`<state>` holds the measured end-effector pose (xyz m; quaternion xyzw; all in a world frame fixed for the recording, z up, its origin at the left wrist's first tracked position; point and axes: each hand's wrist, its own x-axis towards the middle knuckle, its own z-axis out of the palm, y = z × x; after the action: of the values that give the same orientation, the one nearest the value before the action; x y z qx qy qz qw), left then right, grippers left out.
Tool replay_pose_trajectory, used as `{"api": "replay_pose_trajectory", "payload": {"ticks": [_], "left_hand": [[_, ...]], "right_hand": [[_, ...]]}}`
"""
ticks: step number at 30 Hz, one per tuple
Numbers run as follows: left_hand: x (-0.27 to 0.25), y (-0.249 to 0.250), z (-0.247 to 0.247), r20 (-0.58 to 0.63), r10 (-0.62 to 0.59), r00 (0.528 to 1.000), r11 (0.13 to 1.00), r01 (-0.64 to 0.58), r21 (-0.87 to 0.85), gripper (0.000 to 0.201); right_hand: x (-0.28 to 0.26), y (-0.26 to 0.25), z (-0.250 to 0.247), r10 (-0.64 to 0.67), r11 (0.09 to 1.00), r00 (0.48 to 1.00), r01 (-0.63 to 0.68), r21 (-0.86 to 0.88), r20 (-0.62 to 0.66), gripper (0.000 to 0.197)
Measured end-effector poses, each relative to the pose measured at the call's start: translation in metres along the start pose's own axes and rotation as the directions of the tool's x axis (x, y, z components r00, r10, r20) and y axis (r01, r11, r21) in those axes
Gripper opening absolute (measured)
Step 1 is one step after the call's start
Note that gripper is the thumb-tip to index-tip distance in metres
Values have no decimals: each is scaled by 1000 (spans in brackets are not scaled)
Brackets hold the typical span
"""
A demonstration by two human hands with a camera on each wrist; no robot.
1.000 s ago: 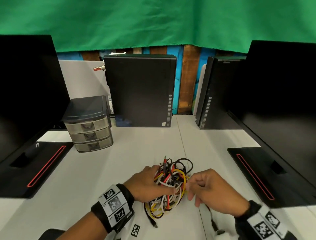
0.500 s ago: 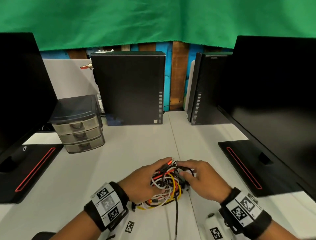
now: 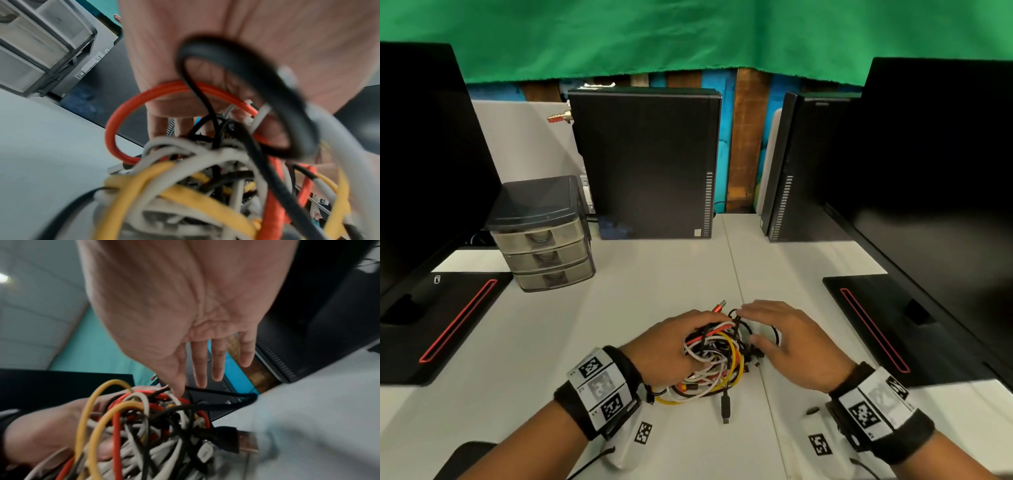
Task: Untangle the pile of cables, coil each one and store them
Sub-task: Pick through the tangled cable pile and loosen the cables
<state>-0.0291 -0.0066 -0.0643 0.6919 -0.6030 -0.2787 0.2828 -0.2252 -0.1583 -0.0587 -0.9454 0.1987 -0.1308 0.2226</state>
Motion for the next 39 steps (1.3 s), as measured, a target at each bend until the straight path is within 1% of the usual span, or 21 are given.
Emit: {"api": "replay_pose_trajectory", "payload": {"ticks": [1,4,6,7,9,10,11,12,14,16,17,18,19,20,21,23,25,28,31,36,39], "left_hand": [[-1,0,-1,5,-2,1000,1000,2,-1,67],[-3,-2,-6,37,-8,999,1000,8,1,67],[-4,-4,-9,50,-20,999,999,22,-25,67],[-4,-5,-10,50,-30,998,998,33,-49,67],[-4,-6,-12,38,-37,999,996,40,-85,67],[-4,-6,-12,34,-36,999,995,39,-94,67],[-4,-5,-12,34,-38,999,994,41,-100,68],[-3,-5,-12,39,-43,998,994,46,-103,69],[-3,-6,-13,51,-51,997,993,56,-100,68],[-2,-7,-13,60,-54,997,993,59,-97,67],[-2,-7,-13,63,-55,996,993,62,-101,68],[-1,-8,-13,64,-57,996,993,64,-103,68],[-1,-9,-13,59,-61,996,993,66,-102,69],[0,-11,-13,47,-68,997,992,73,-101,70],[0,-13,-14,29,-79,996,992,81,-101,70],[1,-16,-16,-19,-106,994,991,104,-89,67],[0,-18,-19,-65,-130,989,990,126,-63,61],[-1,-18,-22,-116,-166,979,985,160,-59,55],[0,-22,-24,-117,-188,975,980,178,-85,55],[-1,-28,-23,-81,-186,979,975,174,-138,70],[-1,-28,-24,-52,-174,983,972,163,-169,65]], "right_hand": [[0,-4,0,-15,1000,1000,15,-4,0,35],[-1,-10,-9,35,997,999,-35,70,8,7],[-1,-6,-16,108,987,994,-105,125,-21,11],[1,-2,-19,208,967,975,-193,167,-76,15],[4,9,-23,452,859,881,-388,334,-141,20],[4,15,-23,531,802,838,-449,393,-127,18],[4,20,-22,559,788,822,-487,377,-108,11],[3,24,-21,549,810,831,-501,305,-92,8],[-1,24,-17,452,886,892,-449,114,-4,37],[-3,11,-13,303,952,950,-305,10,75,59],[-3,2,-11,199,980,978,-199,-4,56,58],[-3,-5,-7,93,995,996,-93,-24,0,48],[-3,-11,-4,35,998,998,-37,-44,-55,33],[-3,-17,-2,20,999,997,-24,-47,-80,19],[-4,-21,-2,45,998,997,-48,-41,-60,14],[-7,-24,1,133,991,988,-130,-35,82,17],[-8,-21,3,173,985,972,-169,-35,162,8],[-7,-14,1,180,978,976,-191,80,120,10],[-2,-7,-7,205,953,977,-213,213,62,13],[-2,3,-8,236,929,970,-243,278,60,15],[-1,1,1,218,925,975,-217,313,32,16]]}}
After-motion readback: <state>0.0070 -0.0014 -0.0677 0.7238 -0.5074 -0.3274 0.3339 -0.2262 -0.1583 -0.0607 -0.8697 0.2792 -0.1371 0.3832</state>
